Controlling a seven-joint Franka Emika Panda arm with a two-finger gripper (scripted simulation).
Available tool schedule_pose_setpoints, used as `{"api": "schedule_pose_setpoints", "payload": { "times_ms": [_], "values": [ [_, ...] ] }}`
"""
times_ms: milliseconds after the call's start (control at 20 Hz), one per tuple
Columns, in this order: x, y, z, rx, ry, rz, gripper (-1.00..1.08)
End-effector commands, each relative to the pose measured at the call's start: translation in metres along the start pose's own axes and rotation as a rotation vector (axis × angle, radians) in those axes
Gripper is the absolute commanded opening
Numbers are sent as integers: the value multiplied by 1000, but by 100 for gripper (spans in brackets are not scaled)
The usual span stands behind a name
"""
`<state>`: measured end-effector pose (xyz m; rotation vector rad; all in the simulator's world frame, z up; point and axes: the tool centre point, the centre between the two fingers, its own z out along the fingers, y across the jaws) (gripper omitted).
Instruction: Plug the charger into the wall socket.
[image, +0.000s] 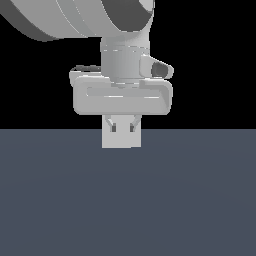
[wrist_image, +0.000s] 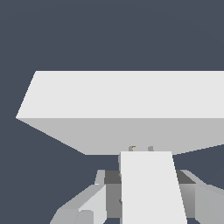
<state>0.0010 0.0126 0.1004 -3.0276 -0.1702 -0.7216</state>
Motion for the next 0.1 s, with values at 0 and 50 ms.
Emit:
{"api": "schedule_pose_setpoints", "payload": {
  "times_ms": [0, 50],
  "values": [
    [3, 0, 1, 0, 0, 0, -100],
    [3, 0, 1, 0, 0, 0, -100]
  ]
}}
